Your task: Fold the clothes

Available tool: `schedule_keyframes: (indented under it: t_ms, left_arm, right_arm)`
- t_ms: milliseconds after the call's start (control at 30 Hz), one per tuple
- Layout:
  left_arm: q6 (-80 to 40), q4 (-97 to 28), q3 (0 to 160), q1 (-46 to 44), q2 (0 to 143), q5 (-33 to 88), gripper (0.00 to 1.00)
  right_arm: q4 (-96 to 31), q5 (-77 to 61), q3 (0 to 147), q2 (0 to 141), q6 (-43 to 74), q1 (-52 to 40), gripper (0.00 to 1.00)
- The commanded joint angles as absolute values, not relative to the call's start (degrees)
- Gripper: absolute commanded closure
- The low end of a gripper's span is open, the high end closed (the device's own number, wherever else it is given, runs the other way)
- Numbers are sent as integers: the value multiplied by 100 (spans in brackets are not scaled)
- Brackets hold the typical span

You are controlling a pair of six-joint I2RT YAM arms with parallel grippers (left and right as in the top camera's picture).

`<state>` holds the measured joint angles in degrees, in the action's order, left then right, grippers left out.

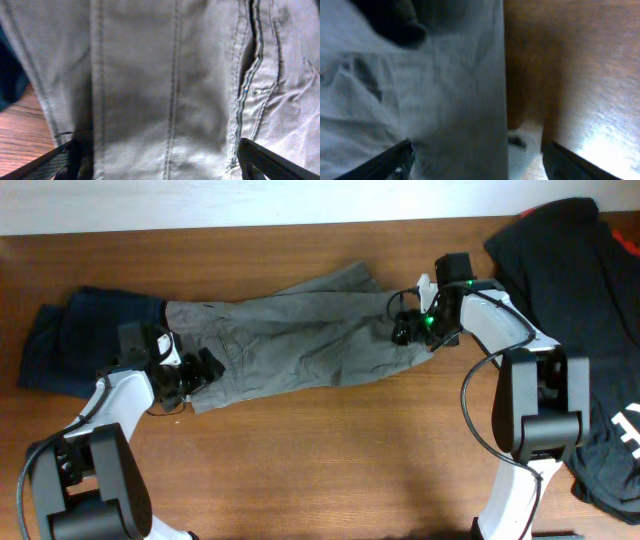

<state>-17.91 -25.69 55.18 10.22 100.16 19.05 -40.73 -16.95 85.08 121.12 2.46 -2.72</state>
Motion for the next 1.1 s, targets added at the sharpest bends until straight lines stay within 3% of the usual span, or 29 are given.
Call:
schedule_keyframes:
  t_ms: [0,33,67,100,133,167,500,600,700,833,1067]
  left_arm:
    - [-1697,-2582,5518,792,10036,1487,1]
    - [-1699,-2580,5518,768,10036,1411,1]
    - [-1695,-2580,5518,755,10036,1365,1]
    - [-1693,-2580,5518,753,10036,1367,1]
    - [-1695,-2580,5518,751,10038,1367,1]
    - [-1695,-2580,5518,749,10040,1369,1]
    - [-1678,-2687,5518,749,10040,1376,1]
    - [-1678,-2689,5518,749,10040,1428,1]
    - [-1678,-2687,5518,749,10040,1568,1]
    - [-1417,-2630,5553,755,10038,1879,1]
    - [-1354,-1986,6088,749,10016,2176,1]
  right_arm:
    - [-3905,-2209,8409,12407,187,-316,16]
    - [-3896,-2257,8409,12416,187,-316,22]
    - [-3894,-2250,8407,12431,187,-314,34]
    - [-3896,-2226,8409,12431,185,-314,56]
    - [-3918,-2180,8414,12414,189,-281,87]
    - [-4010,-2112,8423,12398,193,-224,96]
    - [-6746,-652,8431,12110,593,499,96]
    - [-6812,-663,8431,12092,484,484,95]
    - [-6748,-703,8431,11935,491,447,79]
    - [-6740,-679,8431,11456,491,464,72]
    - [-6361,-681,8431,10746,495,462,68]
